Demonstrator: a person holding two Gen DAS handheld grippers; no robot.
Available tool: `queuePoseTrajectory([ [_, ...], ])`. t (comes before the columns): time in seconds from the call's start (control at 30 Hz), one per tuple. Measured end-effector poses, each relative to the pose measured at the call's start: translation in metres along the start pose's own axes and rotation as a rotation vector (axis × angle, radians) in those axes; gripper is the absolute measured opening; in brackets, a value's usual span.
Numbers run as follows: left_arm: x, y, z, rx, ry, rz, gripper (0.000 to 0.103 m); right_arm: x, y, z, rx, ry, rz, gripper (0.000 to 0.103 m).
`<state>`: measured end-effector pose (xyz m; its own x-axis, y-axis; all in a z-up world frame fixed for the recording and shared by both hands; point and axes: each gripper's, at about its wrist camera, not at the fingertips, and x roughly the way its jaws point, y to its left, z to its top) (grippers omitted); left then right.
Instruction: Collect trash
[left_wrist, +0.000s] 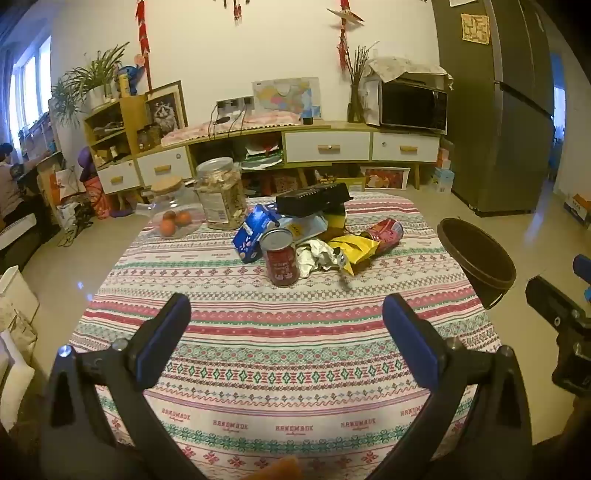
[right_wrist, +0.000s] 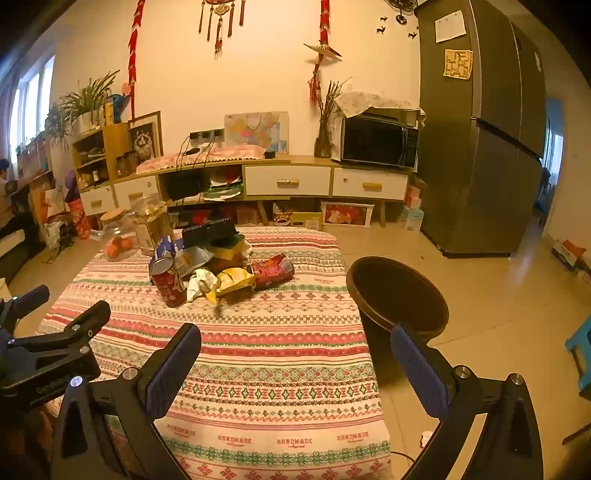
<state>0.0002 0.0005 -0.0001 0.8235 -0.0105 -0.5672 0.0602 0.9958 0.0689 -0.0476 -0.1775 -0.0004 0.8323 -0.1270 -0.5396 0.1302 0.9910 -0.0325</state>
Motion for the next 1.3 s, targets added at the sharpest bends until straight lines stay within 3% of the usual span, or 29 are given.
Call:
queuePoseTrajectory([
  [1.3,-0.007,0.004,0.010,-0.003,-0.014,0.004,0.103,0.002,0.002,0.000,-0.010,0.005,-0.006,0.103],
])
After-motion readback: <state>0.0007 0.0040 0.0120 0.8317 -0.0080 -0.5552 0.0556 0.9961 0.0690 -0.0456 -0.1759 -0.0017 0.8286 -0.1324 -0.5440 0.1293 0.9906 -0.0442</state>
